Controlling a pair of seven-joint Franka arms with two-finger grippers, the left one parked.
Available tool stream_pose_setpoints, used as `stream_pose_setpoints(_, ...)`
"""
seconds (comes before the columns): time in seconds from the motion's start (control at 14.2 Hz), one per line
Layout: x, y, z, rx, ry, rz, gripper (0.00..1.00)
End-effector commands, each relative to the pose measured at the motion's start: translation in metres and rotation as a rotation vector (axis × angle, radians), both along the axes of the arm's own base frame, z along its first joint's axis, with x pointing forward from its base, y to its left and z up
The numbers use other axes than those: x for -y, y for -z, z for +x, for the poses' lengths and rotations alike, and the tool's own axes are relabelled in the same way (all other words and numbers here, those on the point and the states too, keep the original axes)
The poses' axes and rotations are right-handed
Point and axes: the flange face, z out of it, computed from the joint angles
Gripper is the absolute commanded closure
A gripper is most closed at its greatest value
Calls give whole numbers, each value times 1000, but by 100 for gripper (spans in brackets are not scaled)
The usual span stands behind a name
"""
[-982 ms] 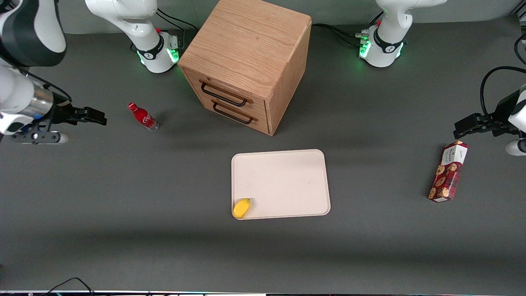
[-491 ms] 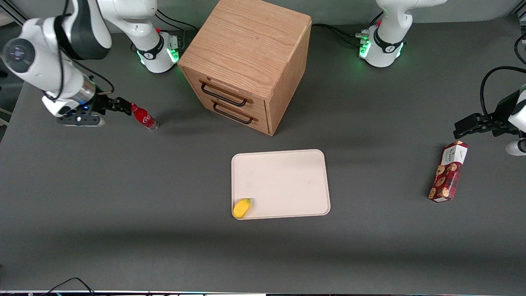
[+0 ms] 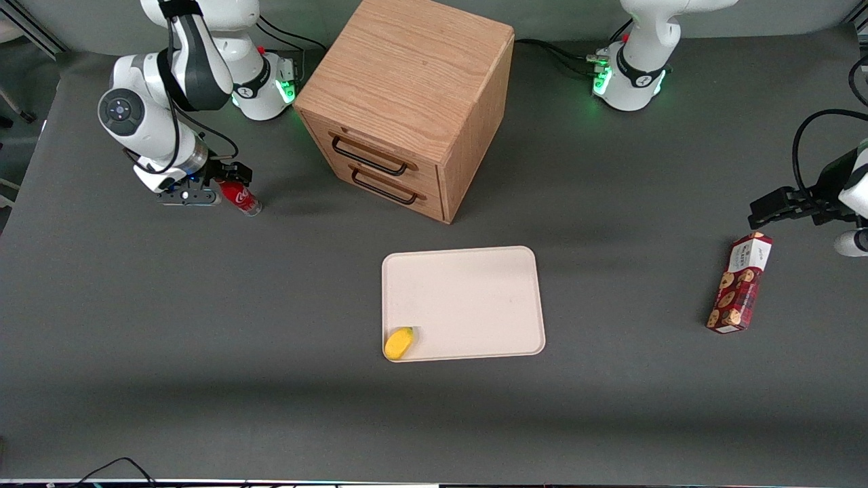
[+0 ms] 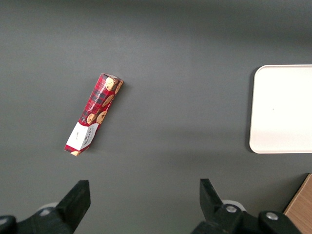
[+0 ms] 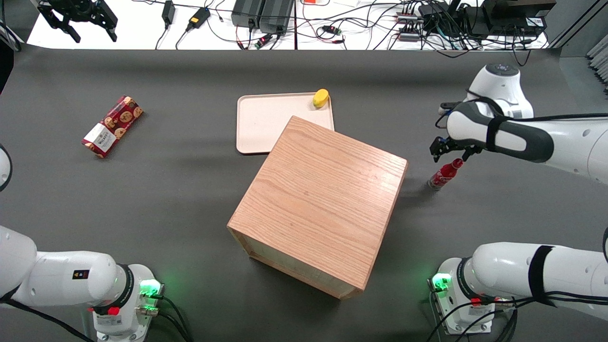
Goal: Place coke bottle on tray
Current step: 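Move the open right gripper down over the red Coca-Cola bottle, then close the right gripper around the bottle's cap end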
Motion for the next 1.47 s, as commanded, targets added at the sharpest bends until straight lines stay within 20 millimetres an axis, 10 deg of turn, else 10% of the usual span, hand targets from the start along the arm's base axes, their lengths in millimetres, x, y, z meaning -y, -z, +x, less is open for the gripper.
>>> stream_pose_setpoints(0.0,6,2,-10,9,5,-25,0)
stream_pose_setpoints(0.56,16,7,-9,-2,15,-32,4)
stream_pose_setpoints(1.12,15,13,-8,-15,19,-33,86)
stream_pose_setpoints(1.4,17,4,0,5,34,-30,100)
